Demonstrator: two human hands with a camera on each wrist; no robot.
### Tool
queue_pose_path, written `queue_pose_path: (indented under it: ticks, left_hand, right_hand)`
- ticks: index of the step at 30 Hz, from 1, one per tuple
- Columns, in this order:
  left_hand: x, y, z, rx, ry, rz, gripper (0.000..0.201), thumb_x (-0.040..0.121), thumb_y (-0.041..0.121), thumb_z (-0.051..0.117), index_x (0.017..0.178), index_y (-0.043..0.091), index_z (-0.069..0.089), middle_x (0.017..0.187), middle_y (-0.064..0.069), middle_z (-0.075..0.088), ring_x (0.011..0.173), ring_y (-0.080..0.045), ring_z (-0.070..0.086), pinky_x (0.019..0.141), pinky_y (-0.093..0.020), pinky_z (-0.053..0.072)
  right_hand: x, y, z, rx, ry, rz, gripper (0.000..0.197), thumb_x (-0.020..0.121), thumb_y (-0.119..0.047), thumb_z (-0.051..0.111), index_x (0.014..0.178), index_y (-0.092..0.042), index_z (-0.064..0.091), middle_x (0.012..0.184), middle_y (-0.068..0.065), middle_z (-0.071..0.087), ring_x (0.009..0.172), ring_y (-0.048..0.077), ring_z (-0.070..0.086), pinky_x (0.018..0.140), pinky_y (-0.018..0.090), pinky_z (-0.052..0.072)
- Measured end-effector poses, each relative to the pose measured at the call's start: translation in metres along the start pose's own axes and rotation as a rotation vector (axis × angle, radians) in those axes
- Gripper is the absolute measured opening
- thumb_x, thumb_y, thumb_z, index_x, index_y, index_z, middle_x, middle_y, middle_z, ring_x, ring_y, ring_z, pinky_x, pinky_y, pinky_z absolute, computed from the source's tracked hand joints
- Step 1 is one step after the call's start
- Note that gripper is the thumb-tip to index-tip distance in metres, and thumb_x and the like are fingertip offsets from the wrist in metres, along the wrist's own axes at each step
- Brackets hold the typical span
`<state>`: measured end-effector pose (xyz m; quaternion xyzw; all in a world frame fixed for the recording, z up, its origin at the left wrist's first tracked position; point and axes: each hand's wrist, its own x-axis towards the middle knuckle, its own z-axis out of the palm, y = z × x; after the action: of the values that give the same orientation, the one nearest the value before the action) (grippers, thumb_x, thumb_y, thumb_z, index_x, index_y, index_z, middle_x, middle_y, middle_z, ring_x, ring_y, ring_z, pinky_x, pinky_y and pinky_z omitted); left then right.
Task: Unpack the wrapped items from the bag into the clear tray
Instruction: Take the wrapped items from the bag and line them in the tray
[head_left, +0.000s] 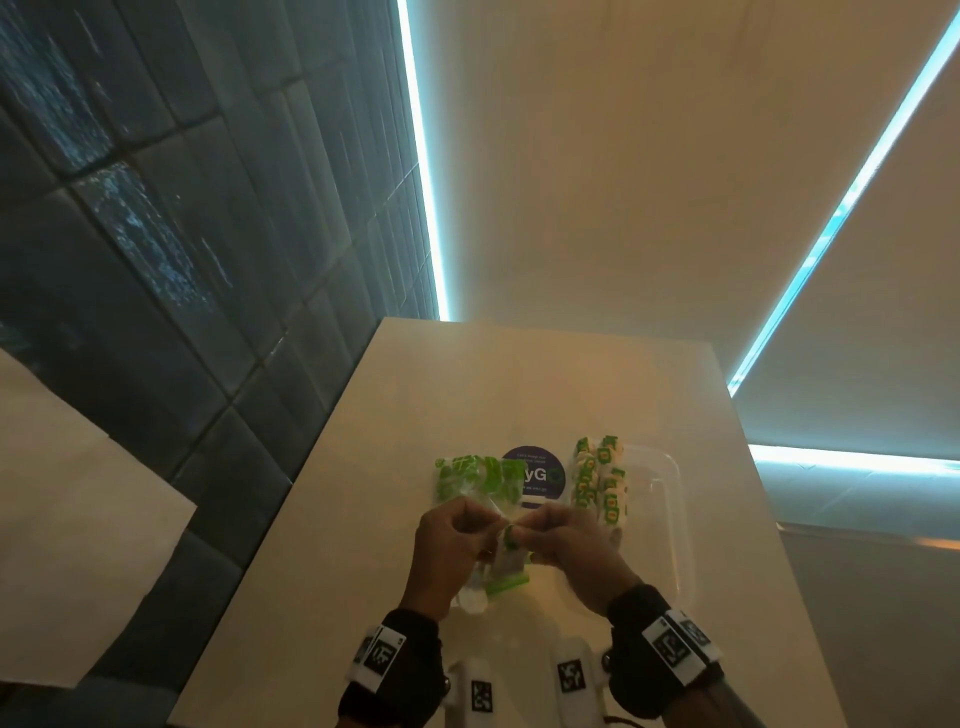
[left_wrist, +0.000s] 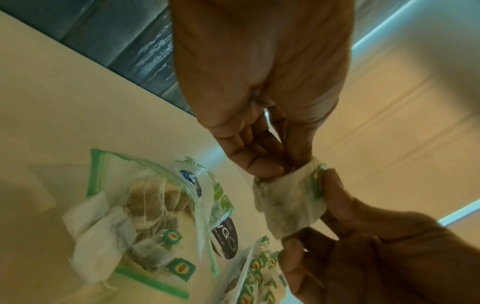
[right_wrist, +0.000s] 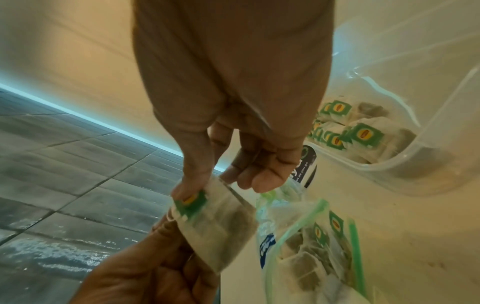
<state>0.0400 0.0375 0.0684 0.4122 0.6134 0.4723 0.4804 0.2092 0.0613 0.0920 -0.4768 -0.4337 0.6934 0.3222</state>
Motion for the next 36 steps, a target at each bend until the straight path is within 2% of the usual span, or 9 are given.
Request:
queue_pose_path:
  ticks: [5, 10, 13, 17, 21, 26, 29, 32, 36]
  left_hand:
    - [-0.002, 0.006, 0.003, -0.133, -0.009, -0.041, 0.012, 0.077, -0.003, 0.074, 0.074, 0.009, 0.074, 0.077, -0.012, 0.074, 0.07, -0.02, 0.069, 0.063, -0.03, 0.056]
    - [-0.004, 0.002, 0.001, -0.246, -0.036, -0.095, 0.007, 0.083, 0.006, 0.07, 0.088, 0.005, 0.075, 0.088, -0.016, 0.074, 0.079, -0.025, 0.07, 0.073, -0.036, 0.057]
    - [-0.004, -0.002, -0.001, -0.183, -0.069, -0.101, 0.015, 0.081, 0.014, 0.074, 0.096, 0.011, 0.075, 0.094, -0.011, 0.075, 0.086, -0.024, 0.071, 0.077, -0.037, 0.058]
    - [-0.003, -0.007, 0.001, -0.041, -0.03, -0.093, 0.014, 0.074, 0.013, 0.081, 0.087, 0.015, 0.076, 0.085, -0.007, 0.076, 0.081, -0.019, 0.071, 0.078, -0.036, 0.059]
    - [-0.003, -0.007, 0.005, -0.024, 0.017, -0.058, 0.009, 0.076, 0.016, 0.08, 0.084, 0.013, 0.077, 0.08, -0.004, 0.076, 0.076, -0.016, 0.068, 0.075, -0.035, 0.058]
    - [-0.003, -0.002, 0.008, 0.009, 0.012, -0.015, 0.017, 0.077, 0.02, 0.08, 0.093, 0.018, 0.076, 0.088, -0.001, 0.076, 0.087, -0.019, 0.072, 0.082, -0.04, 0.06]
    - [-0.002, 0.001, 0.008, 0.05, -0.005, 0.015, 0.017, 0.076, 0.018, 0.08, 0.093, 0.019, 0.077, 0.088, 0.0, 0.076, 0.087, -0.018, 0.072, 0.083, -0.041, 0.059]
    - [-0.001, 0.007, 0.01, 0.058, 0.043, 0.031, 0.012, 0.078, 0.013, 0.078, 0.088, 0.019, 0.076, 0.085, 0.0, 0.076, 0.085, -0.017, 0.072, 0.082, -0.041, 0.059]
    - [0.002, 0.01, 0.013, 0.018, 0.161, 0.018, 0.011, 0.077, 0.014, 0.079, 0.087, 0.019, 0.076, 0.083, 0.001, 0.076, 0.083, -0.016, 0.072, 0.08, -0.038, 0.06]
  right_hand:
    - [0.0, 0.005, 0.005, 0.087, 0.015, -0.014, 0.006, 0.081, 0.002, 0.068, 0.076, -0.002, 0.07, 0.084, 0.018, 0.067, 0.082, 0.03, 0.064, 0.089, 0.049, 0.053]
    - [0.002, 0.007, 0.005, 0.129, 0.083, -0.02, 0.007, 0.082, 0.004, 0.066, 0.077, 0.0, 0.068, 0.084, 0.017, 0.067, 0.082, 0.029, 0.064, 0.084, 0.043, 0.055]
    - [0.003, 0.007, 0.003, 0.169, 0.115, -0.02, 0.002, 0.081, 0.004, 0.066, 0.081, 0.002, 0.066, 0.087, 0.019, 0.066, 0.084, 0.029, 0.065, 0.082, 0.042, 0.056]
    - [0.005, 0.007, 0.004, 0.174, 0.139, -0.04, 0.005, 0.079, 0.006, 0.068, 0.082, 0.002, 0.066, 0.084, 0.015, 0.067, 0.081, 0.026, 0.066, 0.08, 0.042, 0.057]
    - [0.009, 0.008, 0.005, 0.194, 0.176, -0.027, 0.024, 0.077, 0.006, 0.071, 0.1, 0.005, 0.064, 0.081, 0.017, 0.066, 0.081, 0.032, 0.067, 0.082, 0.047, 0.056]
    - [0.008, 0.005, 0.006, 0.193, 0.167, -0.046, 0.019, 0.08, 0.004, 0.068, 0.096, 0.012, 0.063, 0.093, 0.024, 0.068, 0.086, 0.035, 0.067, 0.081, 0.051, 0.057]
    - [0.008, 0.005, 0.004, 0.198, 0.156, -0.061, 0.02, 0.08, 0.005, 0.068, 0.096, 0.015, 0.06, 0.093, 0.025, 0.066, 0.085, 0.035, 0.067, 0.075, 0.047, 0.06]
    - [0.009, 0.005, 0.004, 0.201, 0.135, -0.066, 0.022, 0.082, 0.002, 0.068, 0.099, 0.014, 0.061, 0.094, 0.023, 0.067, 0.086, 0.032, 0.068, 0.075, 0.044, 0.06]
    - [0.009, 0.006, 0.005, 0.122, 0.086, -0.047, 0.024, 0.085, -0.012, 0.07, 0.102, 0.004, 0.067, 0.101, 0.024, 0.069, 0.087, 0.03, 0.069, 0.083, 0.05, 0.056]
